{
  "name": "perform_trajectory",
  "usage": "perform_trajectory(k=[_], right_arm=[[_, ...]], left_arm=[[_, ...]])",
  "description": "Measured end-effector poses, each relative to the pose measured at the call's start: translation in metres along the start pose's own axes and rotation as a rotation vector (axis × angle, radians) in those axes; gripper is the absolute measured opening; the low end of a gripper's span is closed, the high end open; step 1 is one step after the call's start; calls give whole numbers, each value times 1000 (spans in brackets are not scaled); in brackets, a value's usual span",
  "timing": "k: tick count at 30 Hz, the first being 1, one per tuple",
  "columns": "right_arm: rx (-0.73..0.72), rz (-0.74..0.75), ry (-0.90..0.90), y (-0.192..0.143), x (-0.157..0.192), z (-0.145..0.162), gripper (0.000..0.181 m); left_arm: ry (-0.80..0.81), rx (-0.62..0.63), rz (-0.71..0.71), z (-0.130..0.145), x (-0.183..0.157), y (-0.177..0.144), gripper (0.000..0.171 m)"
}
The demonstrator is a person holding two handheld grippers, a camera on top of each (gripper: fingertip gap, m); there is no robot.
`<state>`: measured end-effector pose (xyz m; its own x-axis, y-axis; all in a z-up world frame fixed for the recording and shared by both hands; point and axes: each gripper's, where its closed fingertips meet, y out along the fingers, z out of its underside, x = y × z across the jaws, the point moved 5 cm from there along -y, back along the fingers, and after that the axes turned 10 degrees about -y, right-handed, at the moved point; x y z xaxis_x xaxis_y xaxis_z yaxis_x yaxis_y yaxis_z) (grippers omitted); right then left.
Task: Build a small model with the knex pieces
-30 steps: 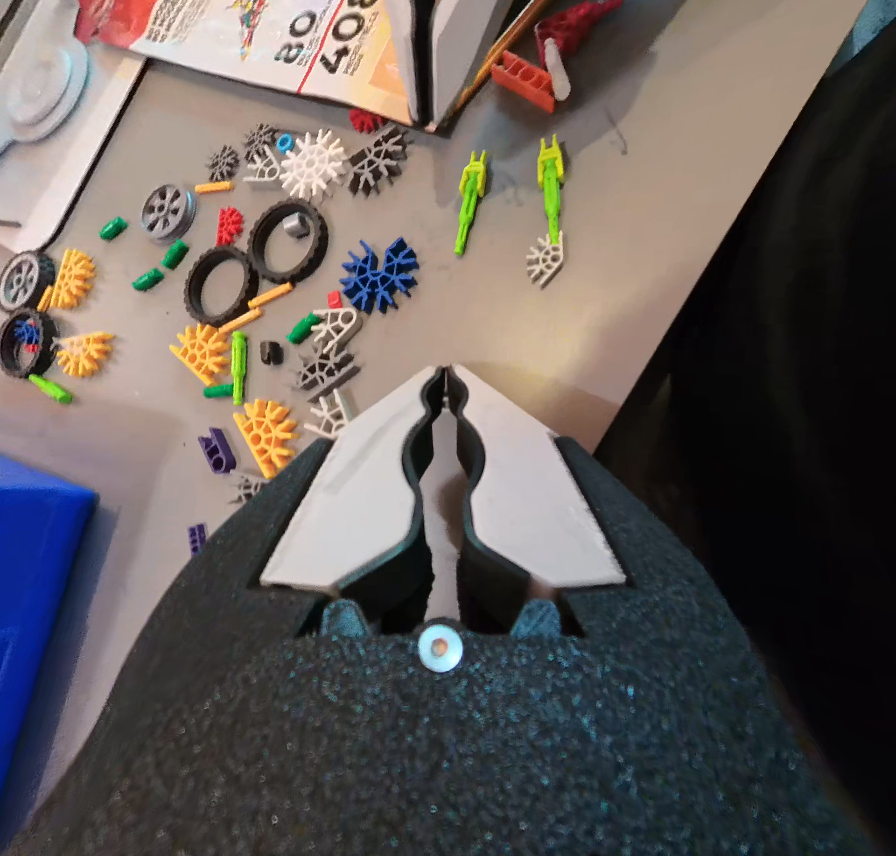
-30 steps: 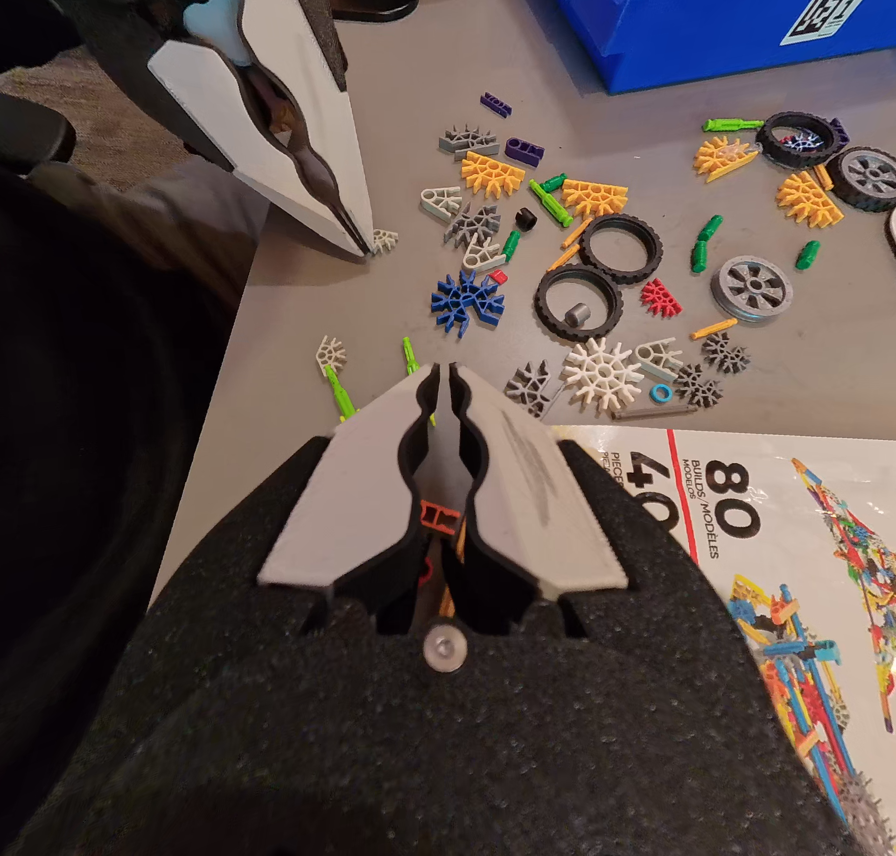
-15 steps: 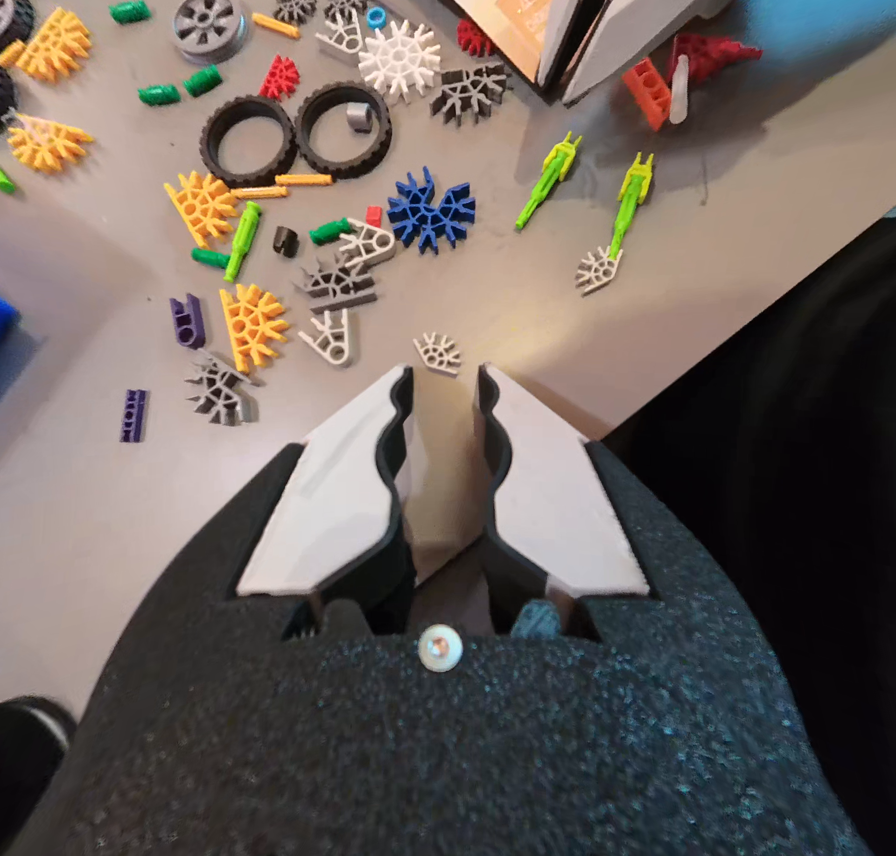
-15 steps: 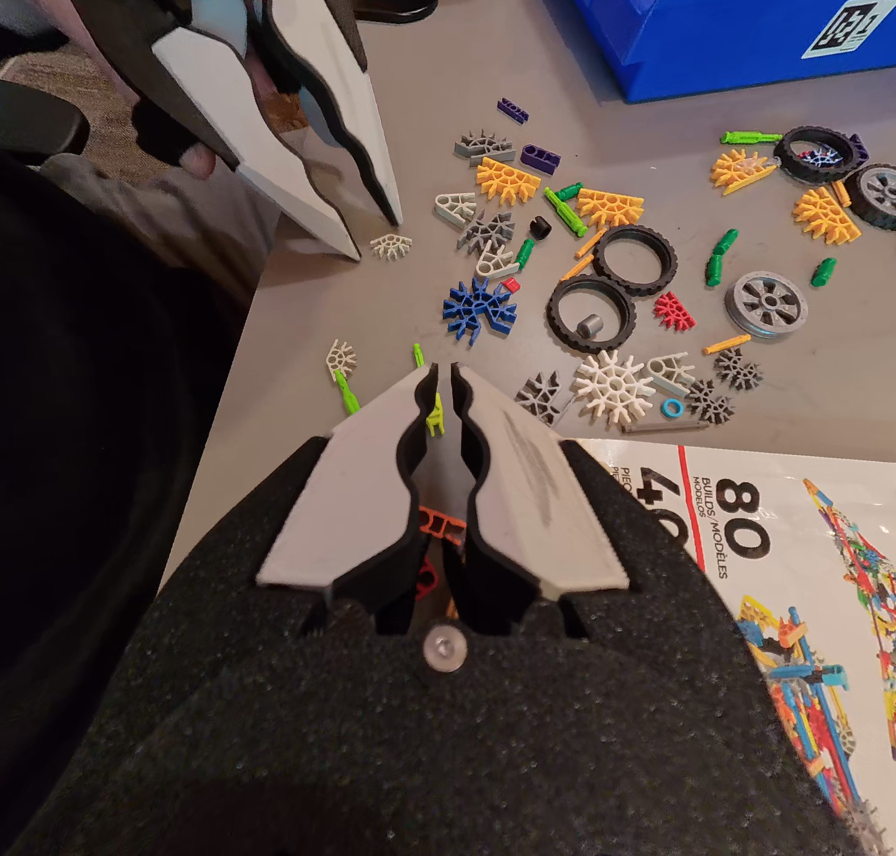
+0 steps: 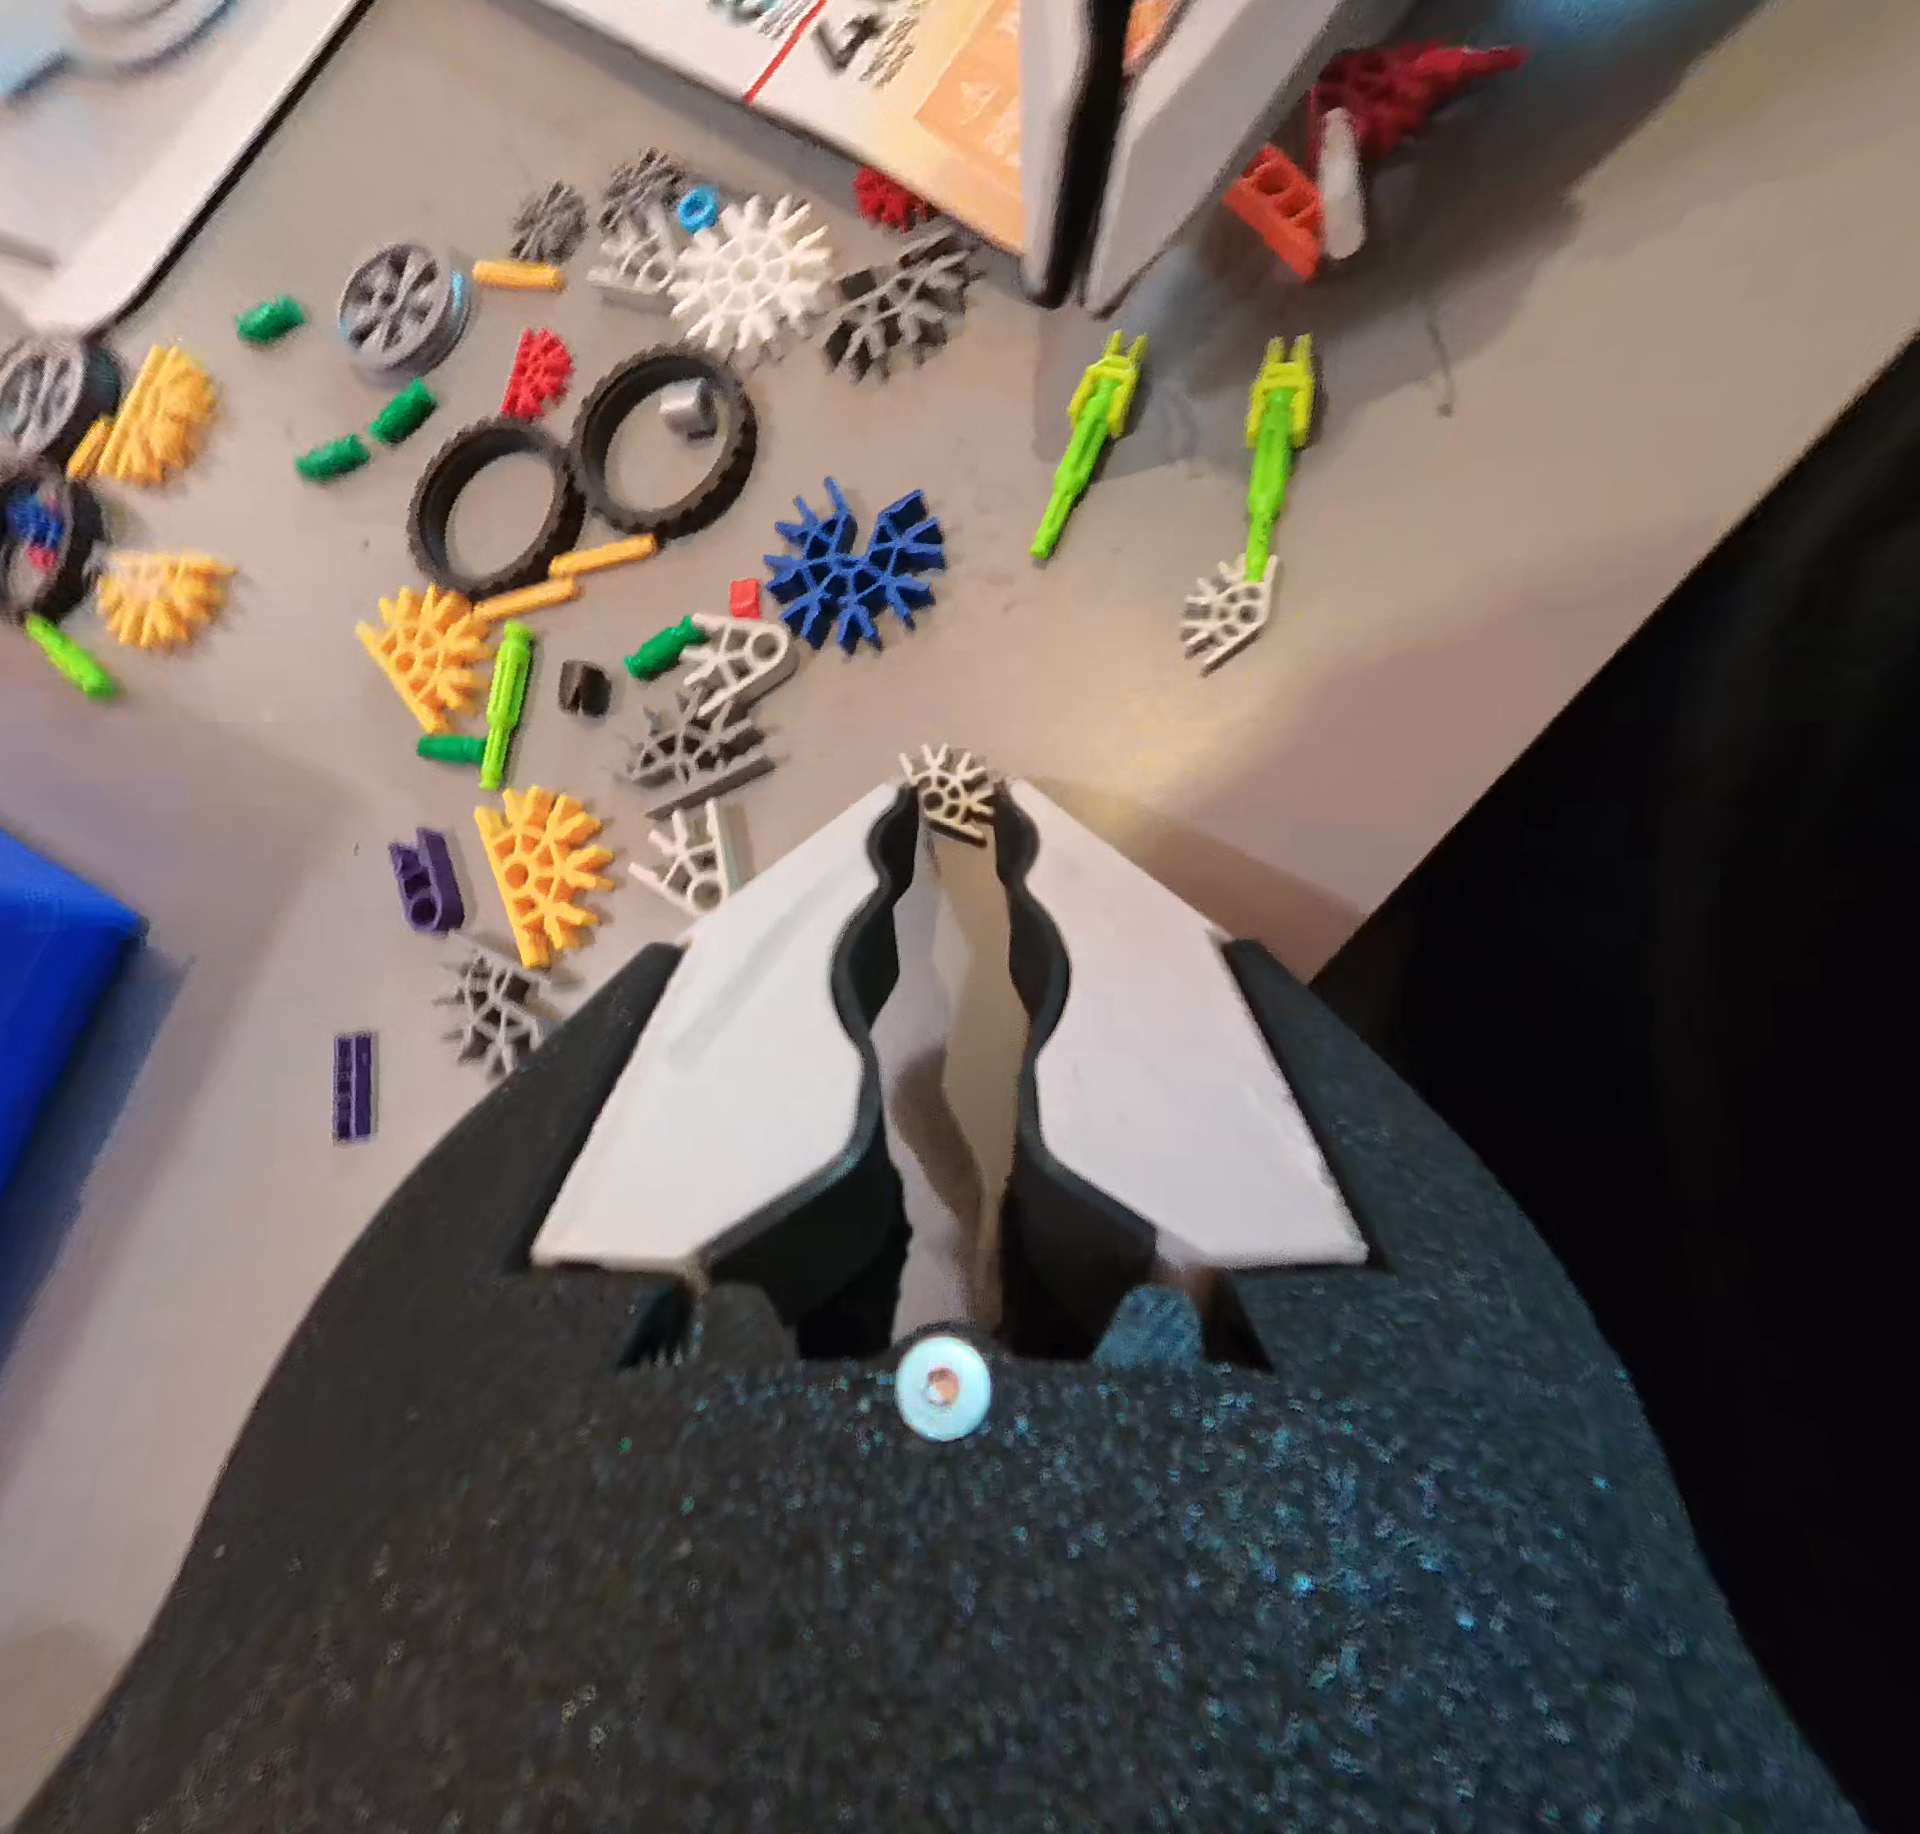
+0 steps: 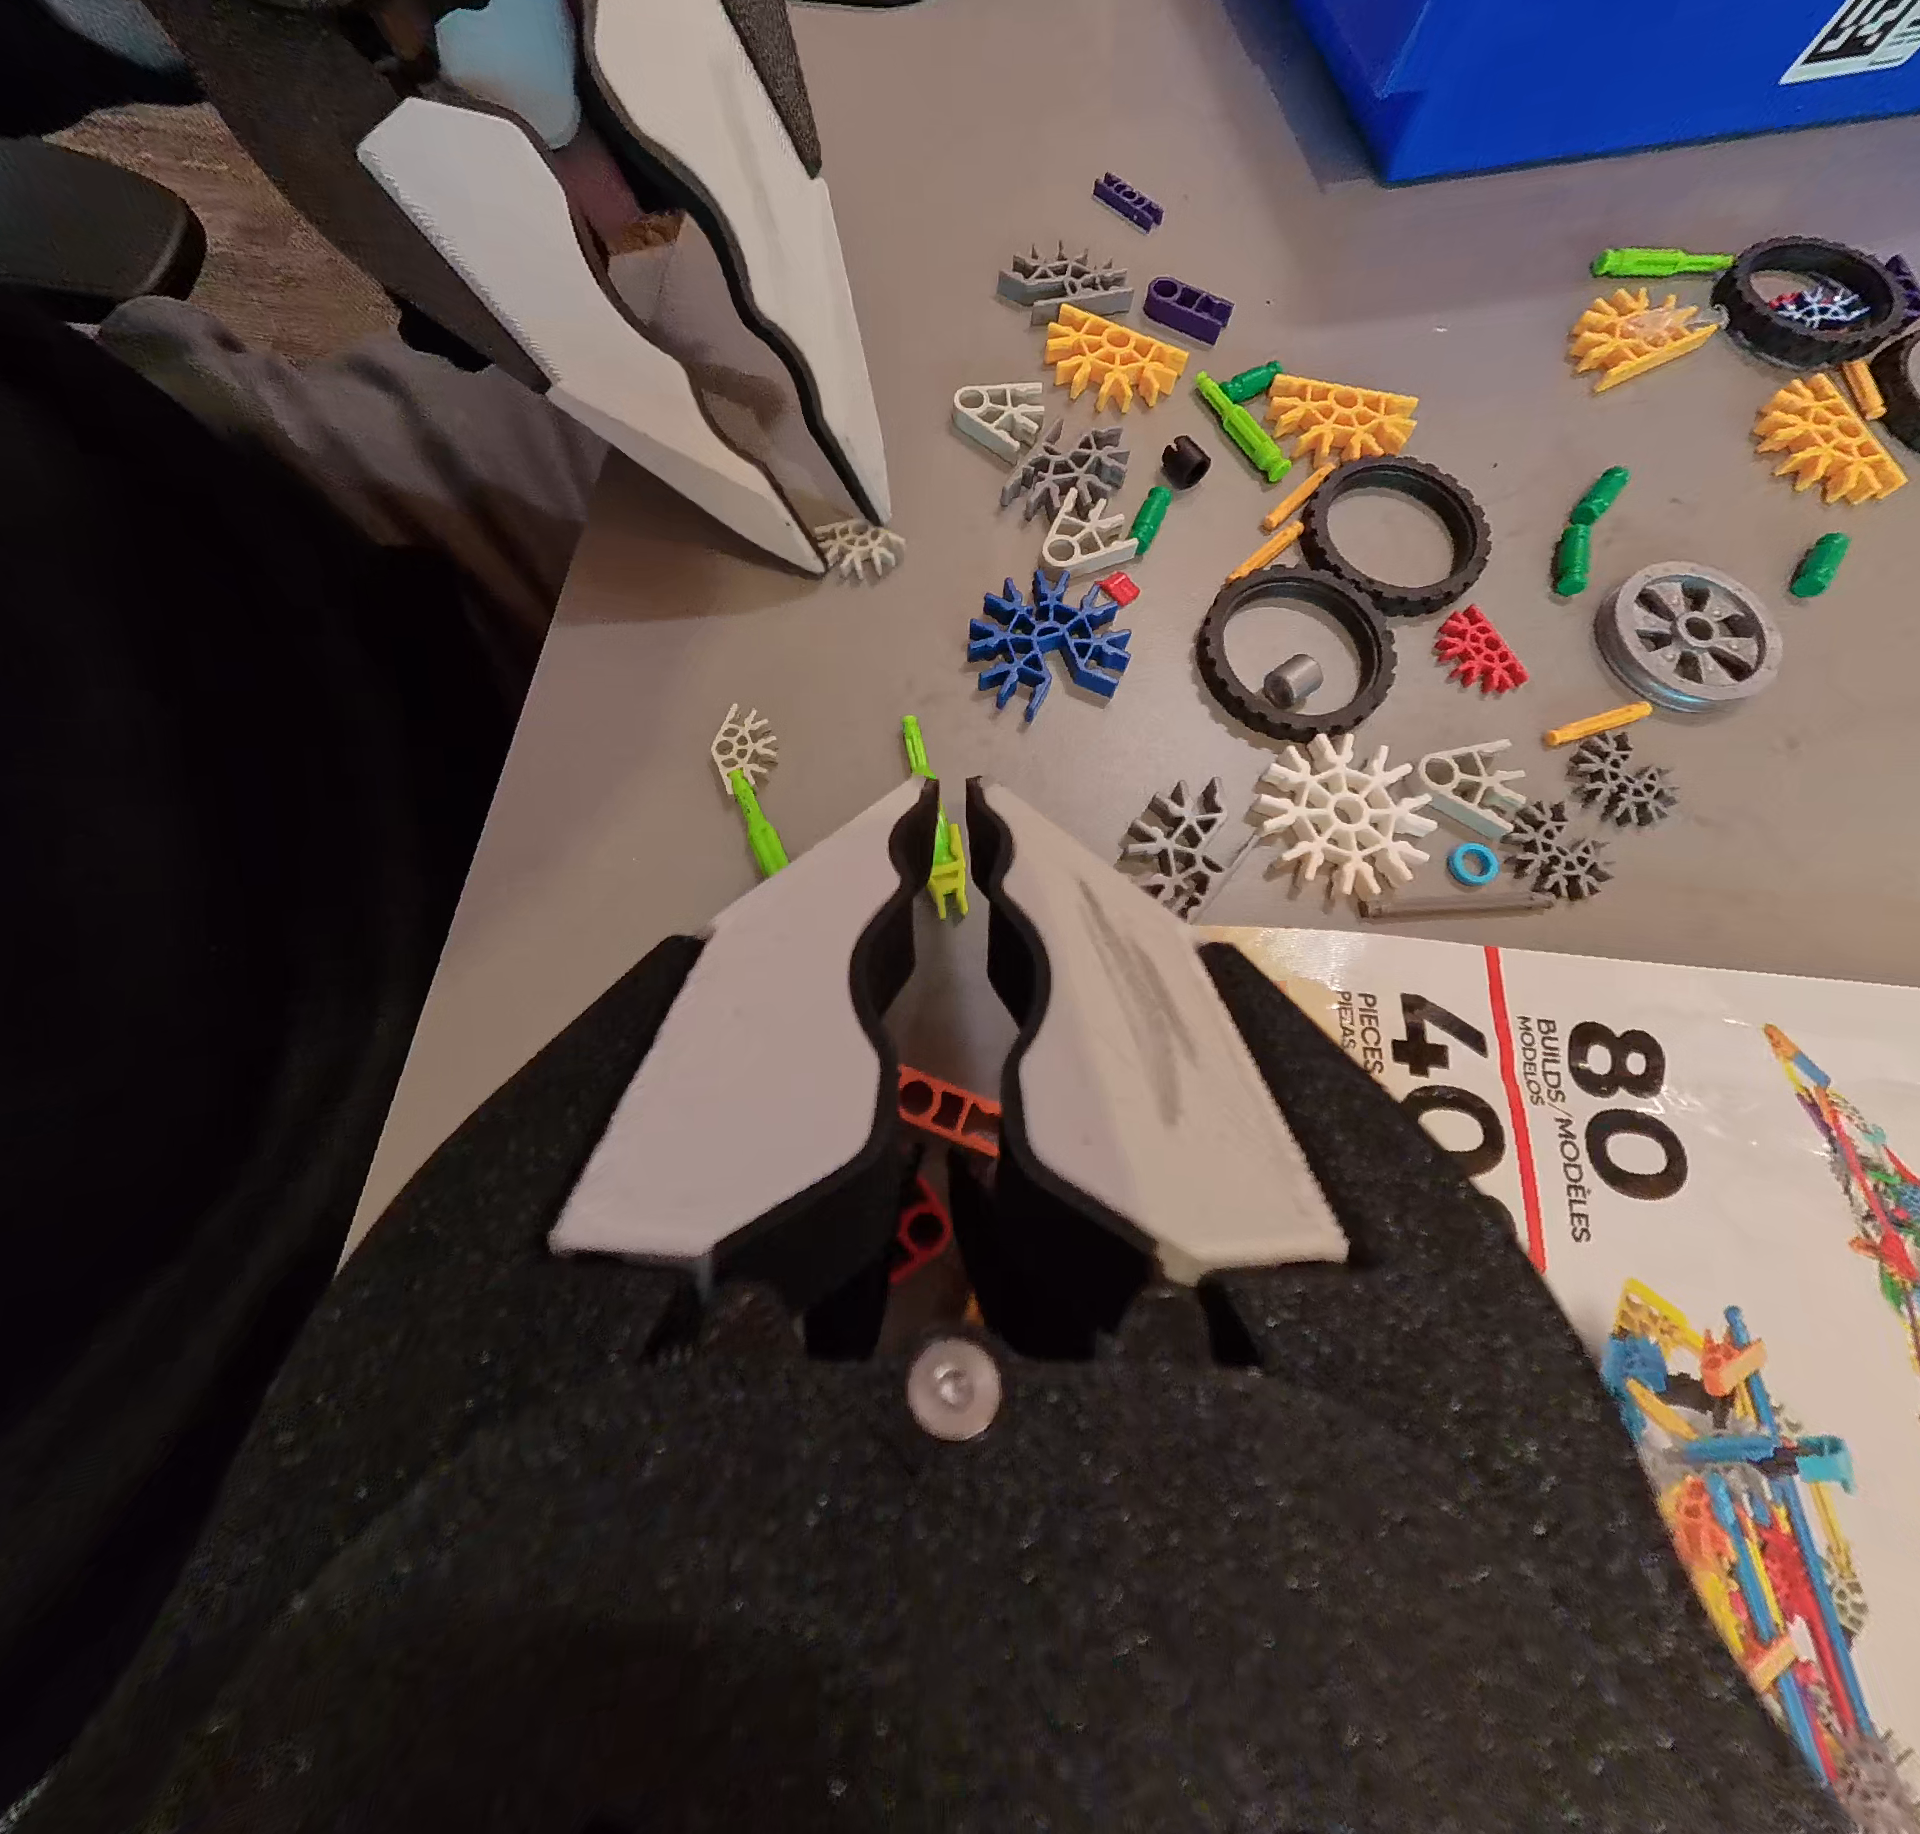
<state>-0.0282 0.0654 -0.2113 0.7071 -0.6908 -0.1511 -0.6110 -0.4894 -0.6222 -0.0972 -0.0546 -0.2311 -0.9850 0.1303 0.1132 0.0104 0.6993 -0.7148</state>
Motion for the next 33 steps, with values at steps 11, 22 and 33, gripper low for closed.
perform_trajectory(k=[11, 22, 33], right_arm=[[49, -53, -19, 5, 5, 2, 4], [110, -92, -63, 9, 2, -1, 4], [163, -143, -82, 17, 4, 3, 4]], left_arm=[[401, -100, 148, -28, -5, 11, 12], [607, -70, 296, -30, -7, 22, 12], [666, -53, 387, -32, -8, 26, 12]])
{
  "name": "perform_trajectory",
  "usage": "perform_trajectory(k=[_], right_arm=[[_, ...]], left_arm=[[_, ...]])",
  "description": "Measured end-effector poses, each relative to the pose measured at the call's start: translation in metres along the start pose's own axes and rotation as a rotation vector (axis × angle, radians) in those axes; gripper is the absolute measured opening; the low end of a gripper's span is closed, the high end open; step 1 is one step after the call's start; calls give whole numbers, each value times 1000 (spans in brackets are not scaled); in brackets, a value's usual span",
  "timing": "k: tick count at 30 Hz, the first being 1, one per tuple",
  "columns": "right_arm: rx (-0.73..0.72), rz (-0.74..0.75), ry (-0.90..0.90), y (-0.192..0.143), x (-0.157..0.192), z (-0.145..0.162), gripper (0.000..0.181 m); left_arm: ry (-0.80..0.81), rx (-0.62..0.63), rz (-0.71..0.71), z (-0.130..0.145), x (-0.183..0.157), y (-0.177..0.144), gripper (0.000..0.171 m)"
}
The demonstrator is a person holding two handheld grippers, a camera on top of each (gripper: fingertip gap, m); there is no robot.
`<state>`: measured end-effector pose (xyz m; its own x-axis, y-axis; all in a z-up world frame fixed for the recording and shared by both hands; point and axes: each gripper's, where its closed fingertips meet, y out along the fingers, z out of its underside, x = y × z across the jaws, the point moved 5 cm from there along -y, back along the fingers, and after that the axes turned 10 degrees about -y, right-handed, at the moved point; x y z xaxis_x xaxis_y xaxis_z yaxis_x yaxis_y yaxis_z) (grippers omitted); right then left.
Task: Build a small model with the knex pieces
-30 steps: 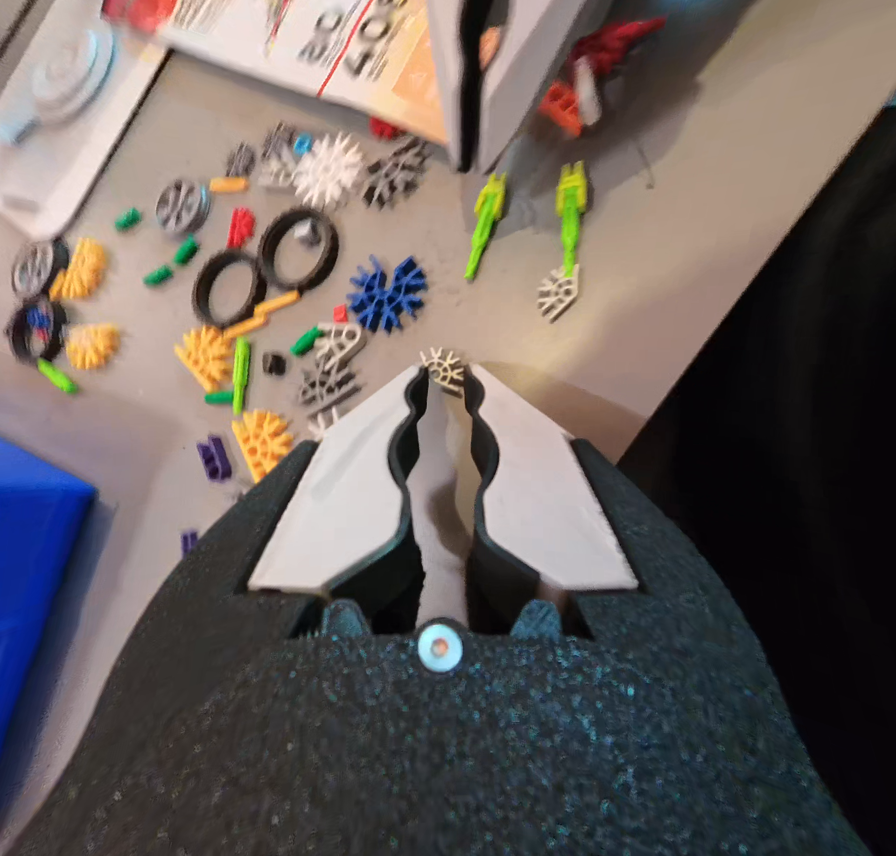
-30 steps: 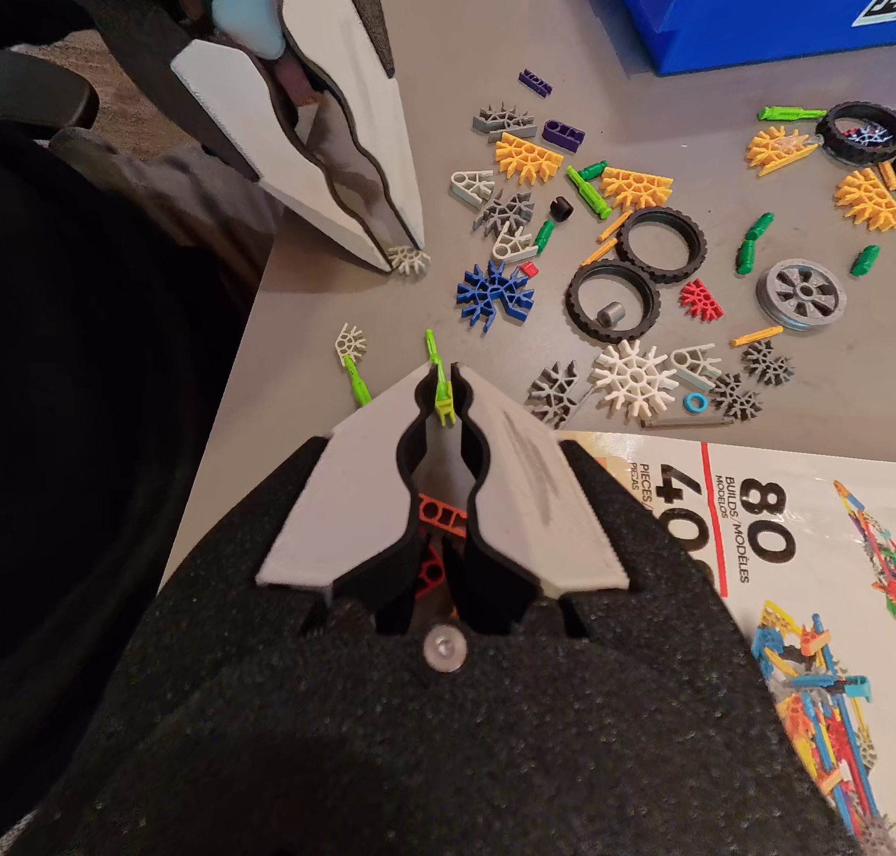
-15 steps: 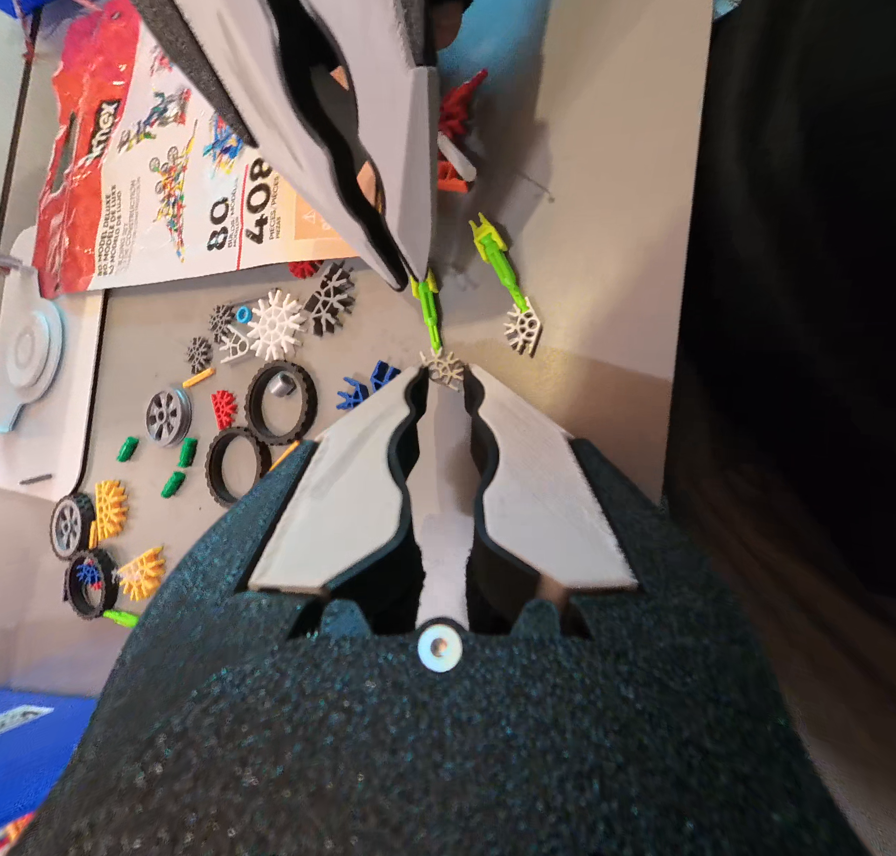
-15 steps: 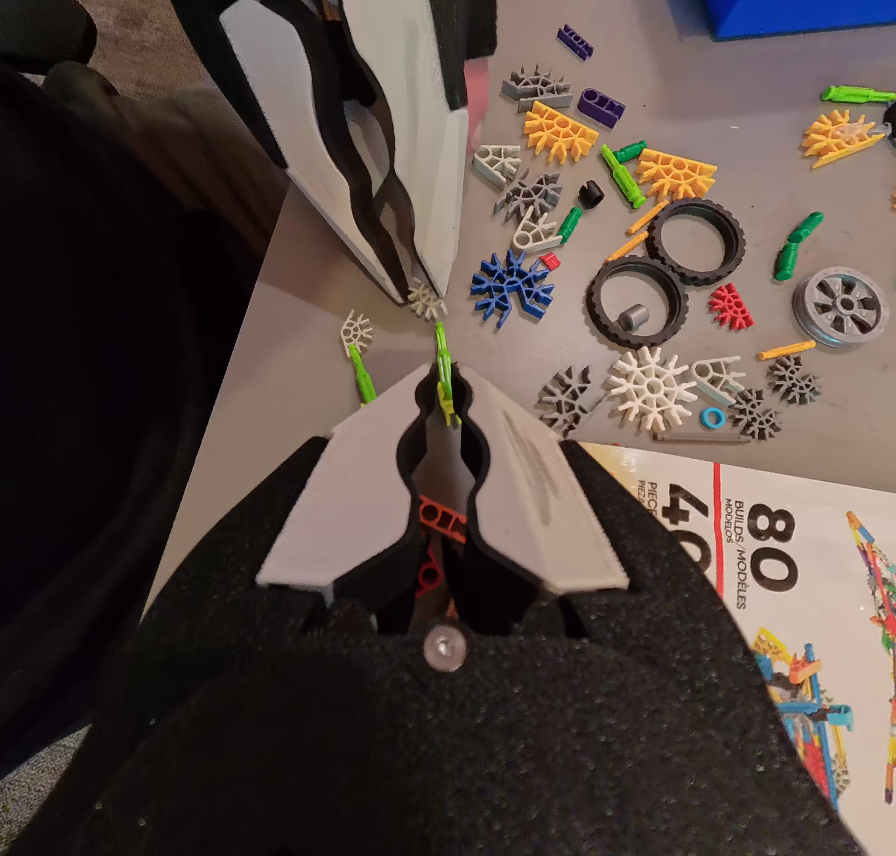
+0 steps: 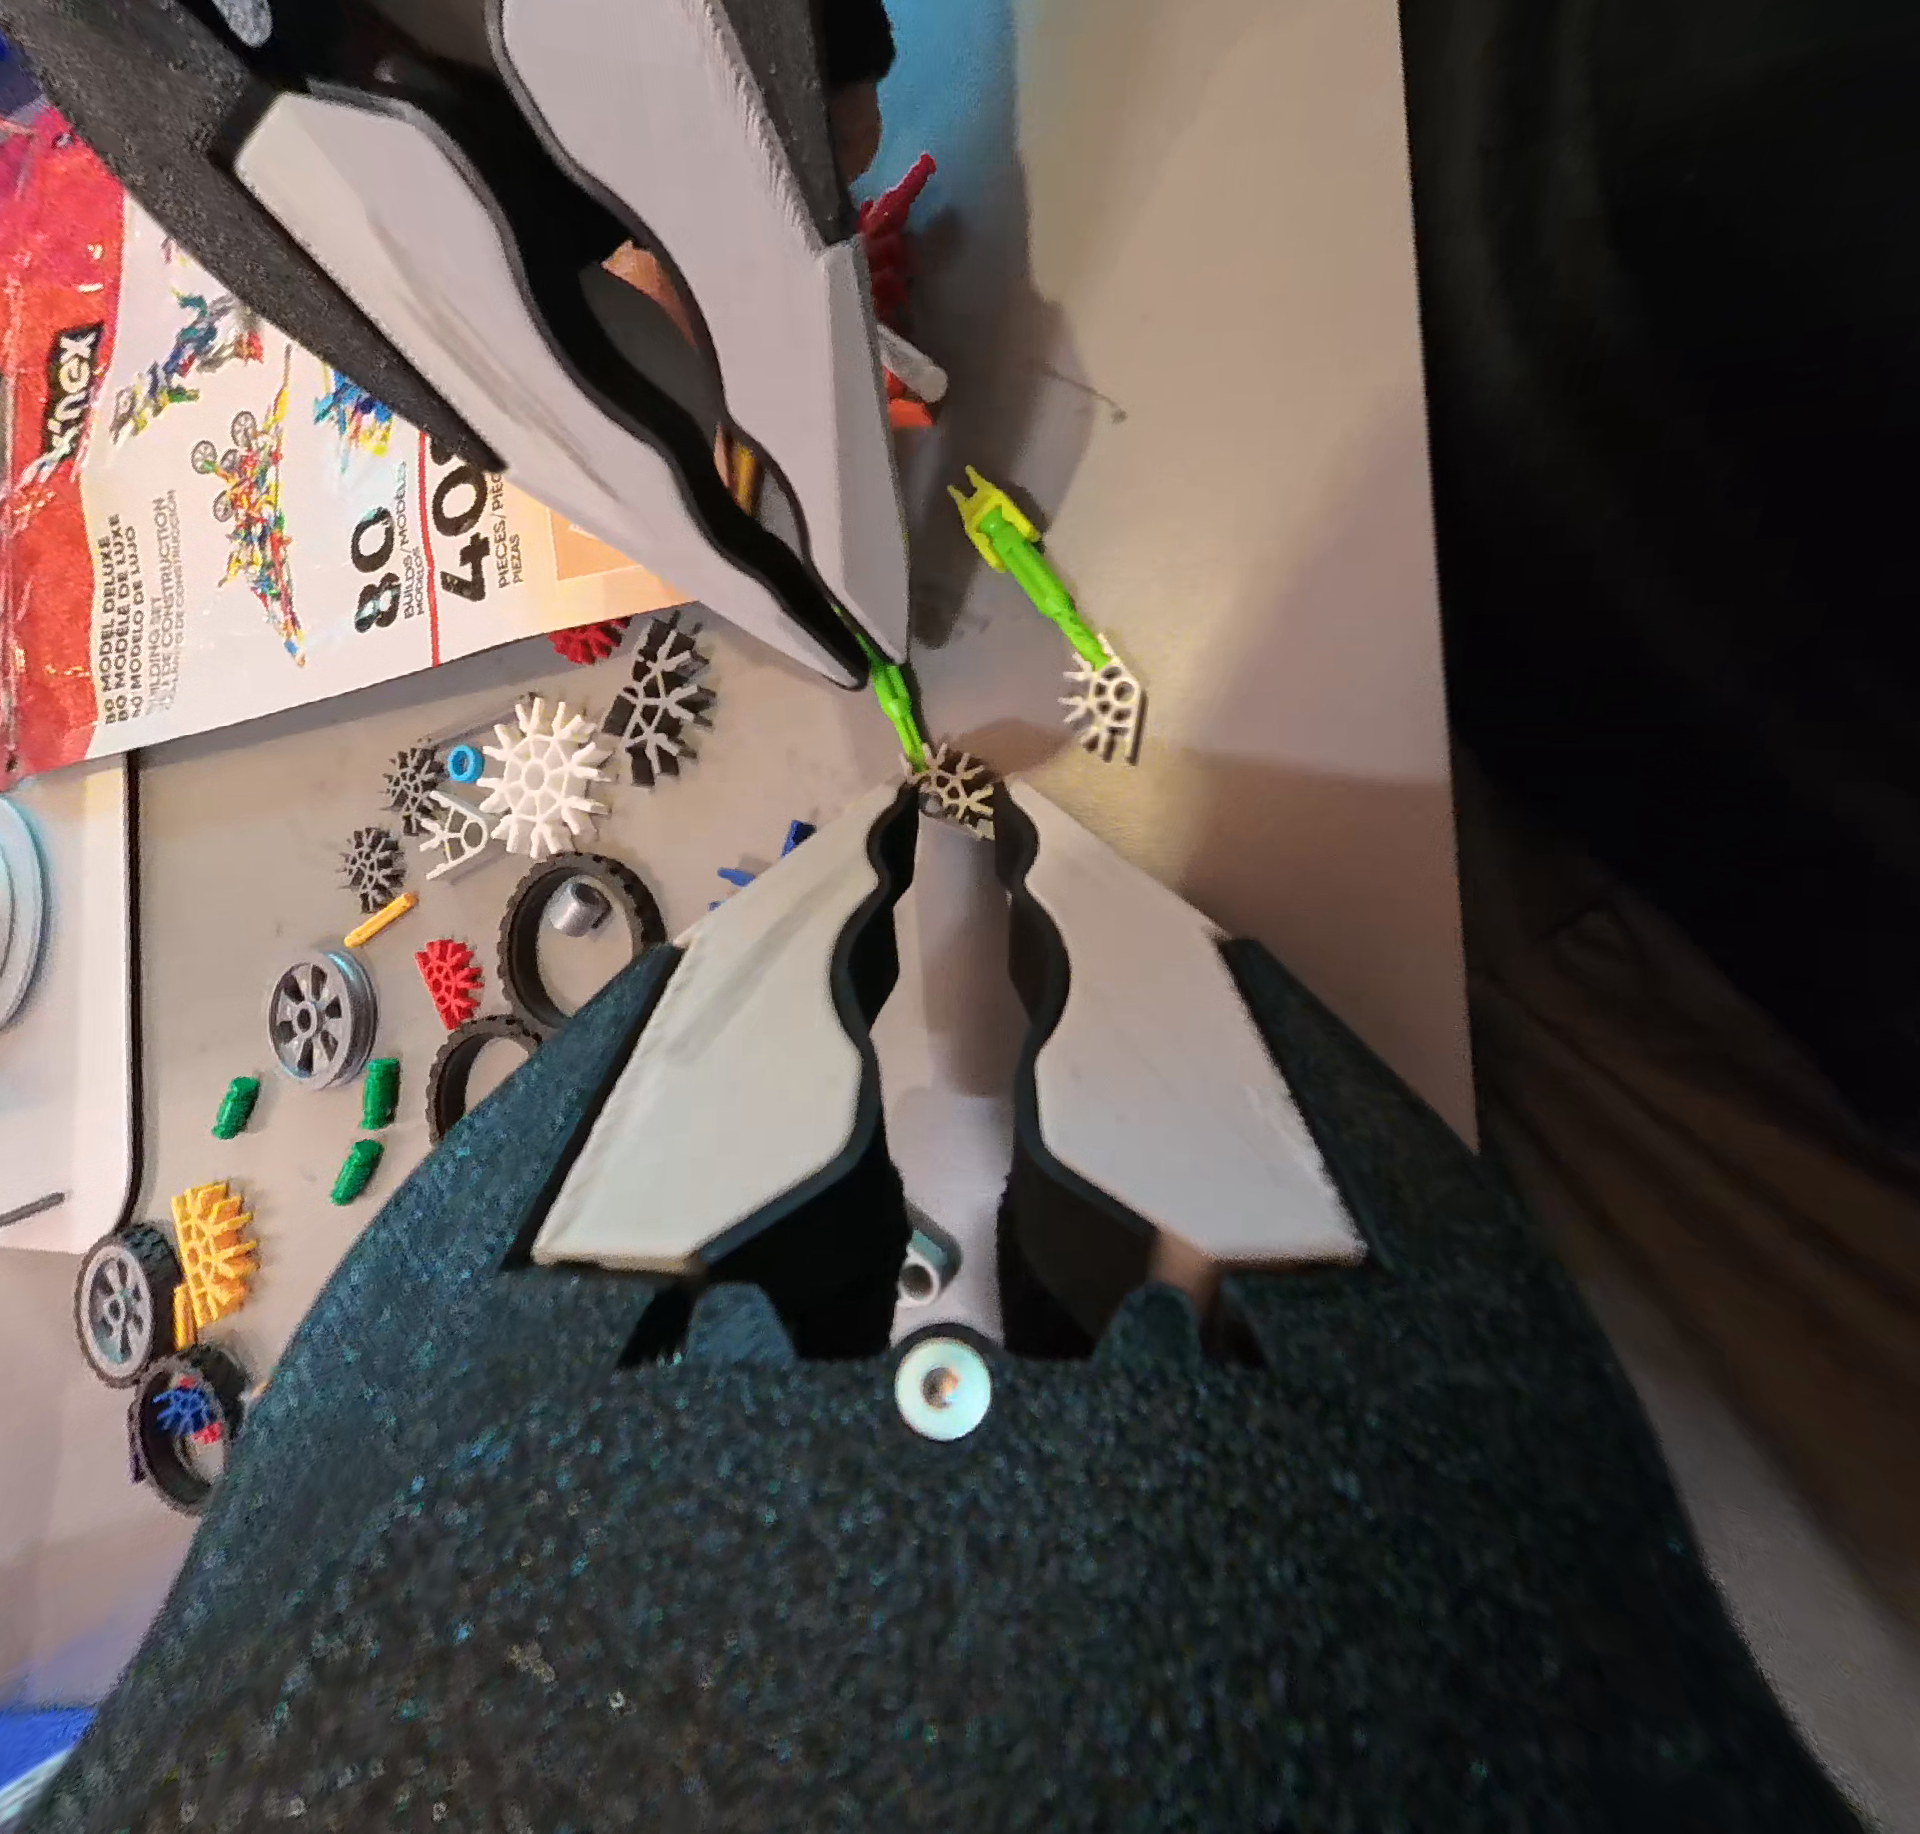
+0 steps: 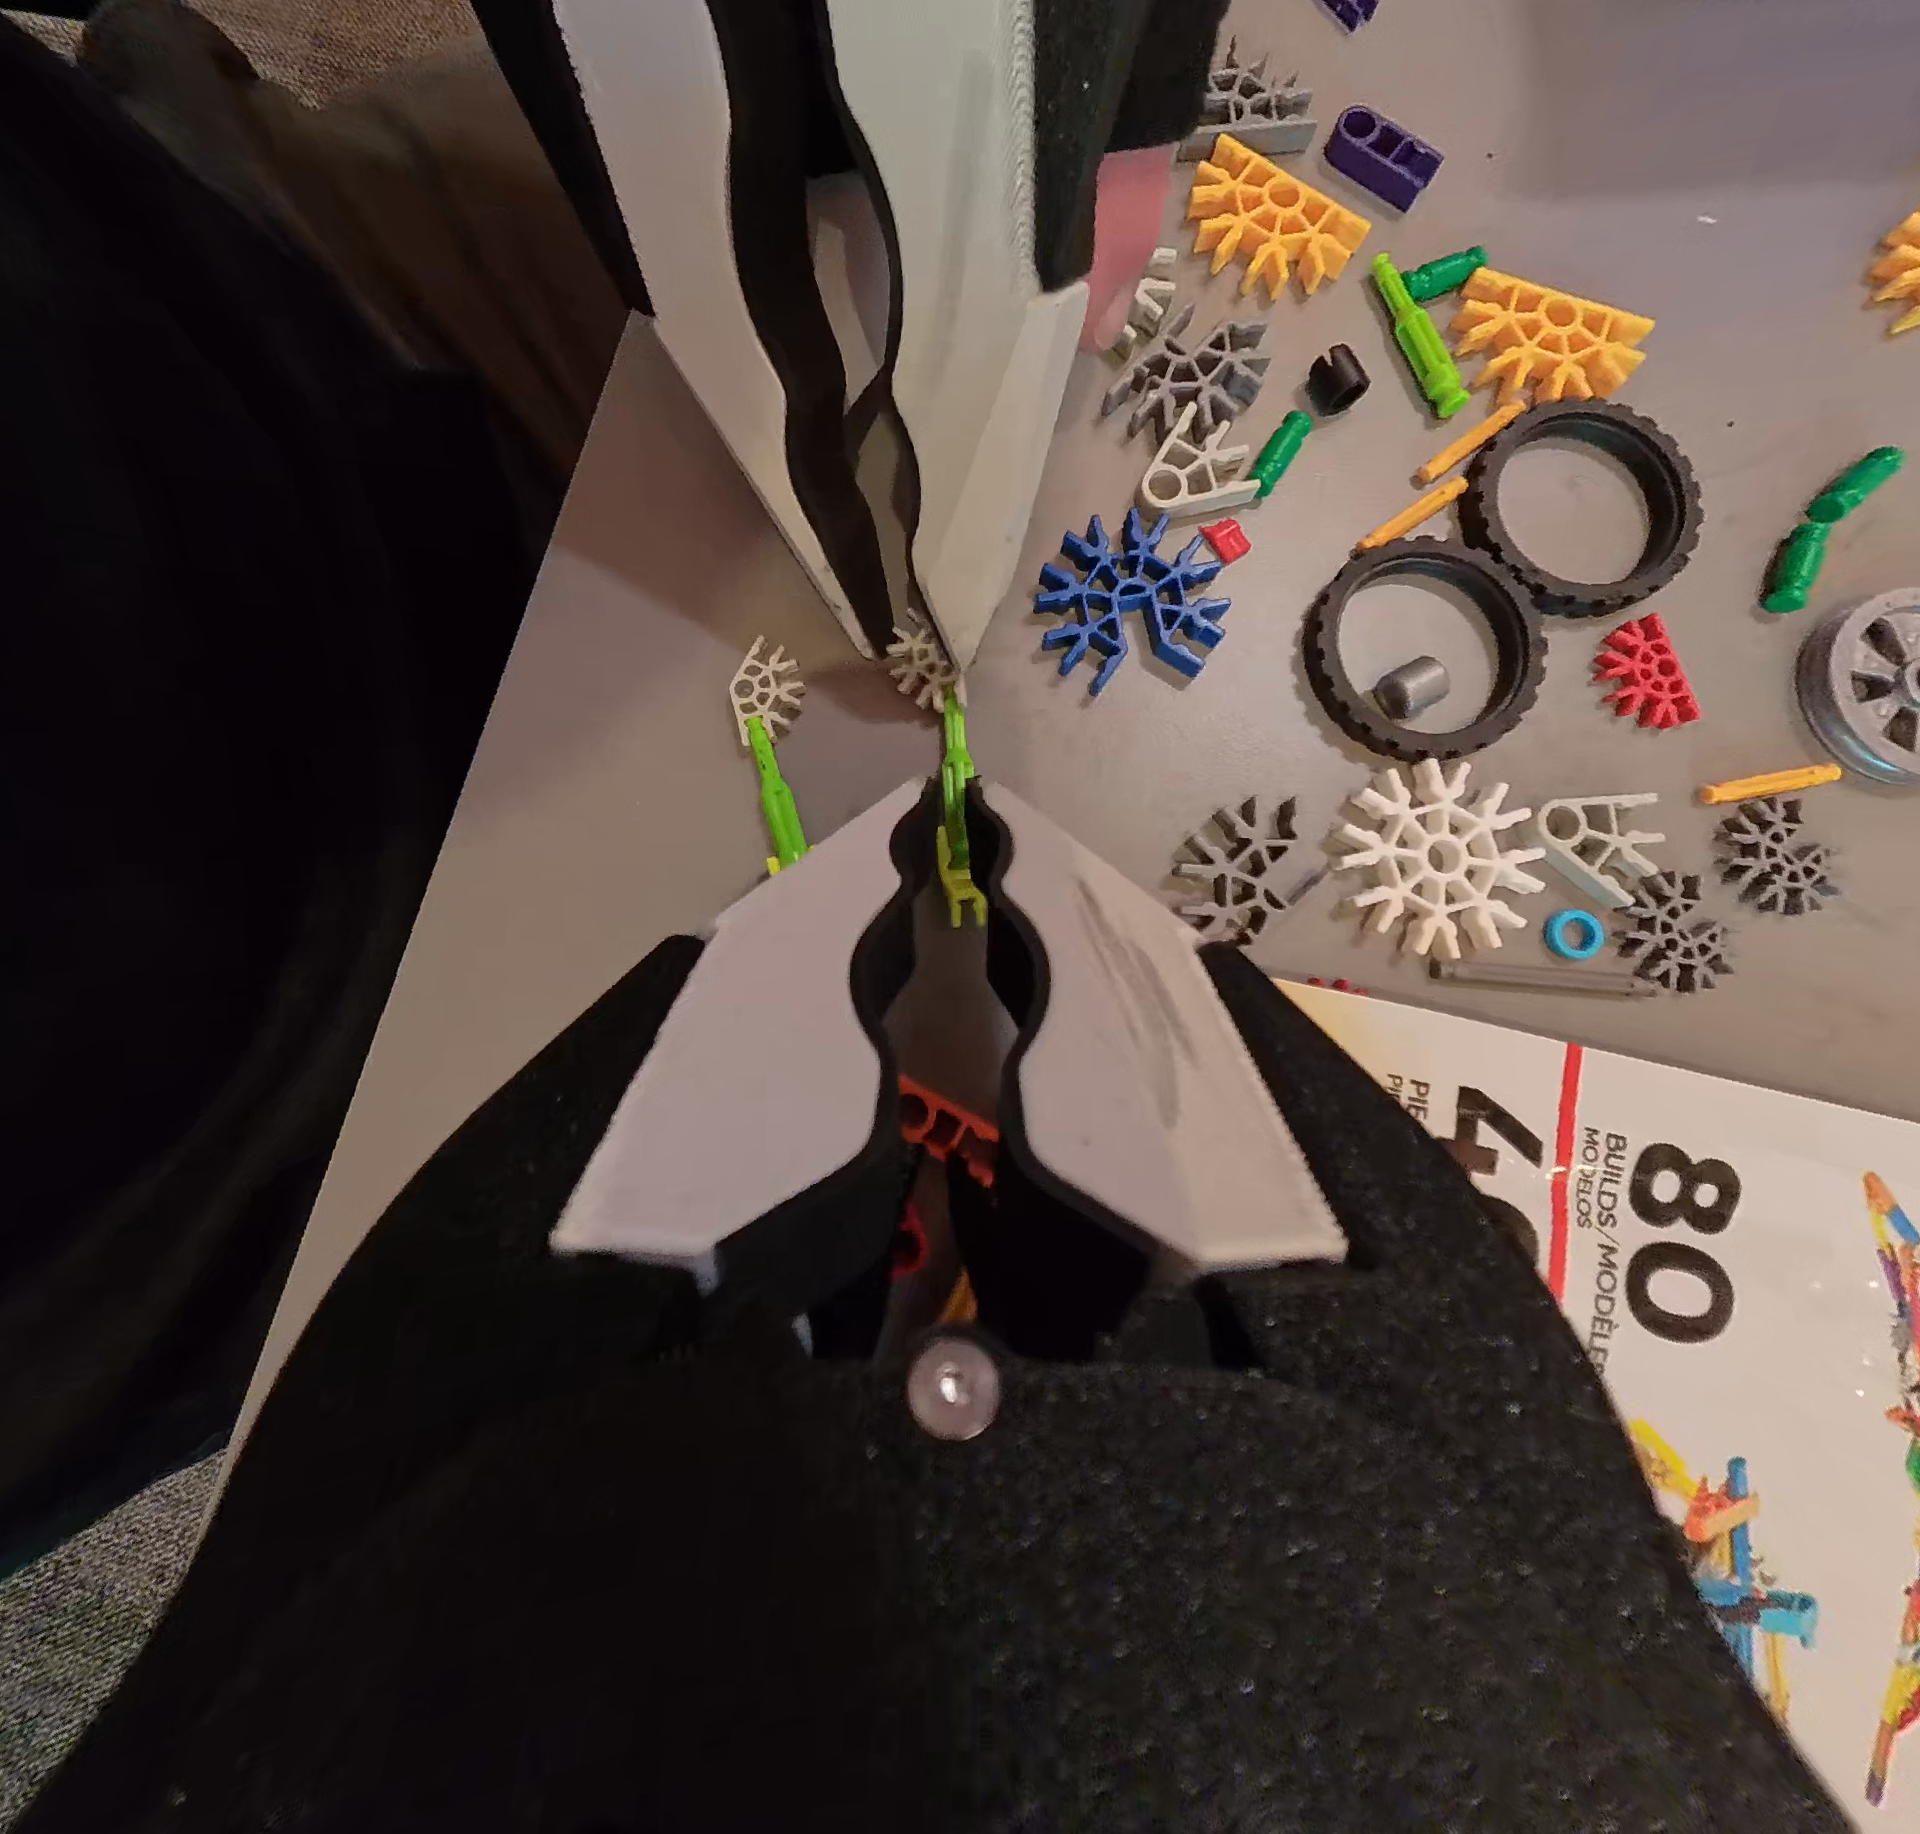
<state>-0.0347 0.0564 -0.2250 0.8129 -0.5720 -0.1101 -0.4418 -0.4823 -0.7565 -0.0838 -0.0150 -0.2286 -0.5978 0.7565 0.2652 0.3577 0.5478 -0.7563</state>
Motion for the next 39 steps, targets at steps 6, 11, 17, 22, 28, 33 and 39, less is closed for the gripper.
perform_trajectory(k=[6, 11, 17, 22, 28, 33, 39], right_arm=[[-43, 13, -5, -3, -3, -7, 3], [-30, 4, -22, 3, -5, -12, 0], [-14, -4, -38, 11, -3, -11, 0], [11, 10, -52, 11, -3, -11, 0], [94, 18, -100, 13, -3, -13, 0], [186, 33, -182, 14, 0, -17, 0], [241, 75, -262, 15, 4, -19, 0]], left_arm=[[-27, 8, 51, 0, 3, 1, 12], [-33, 16, 97, 0, 4, 1, 12], [-23, 35, 117, -1, 6, 2, 12], [-20, 47, 129, -2, 7, 2, 12], [-38, 53, 139, -2, 6, 3, 12], [-48, 47, 147, -3, 5, 3, 12], [-31, 40, 159, -3, 5, 4, 12]])
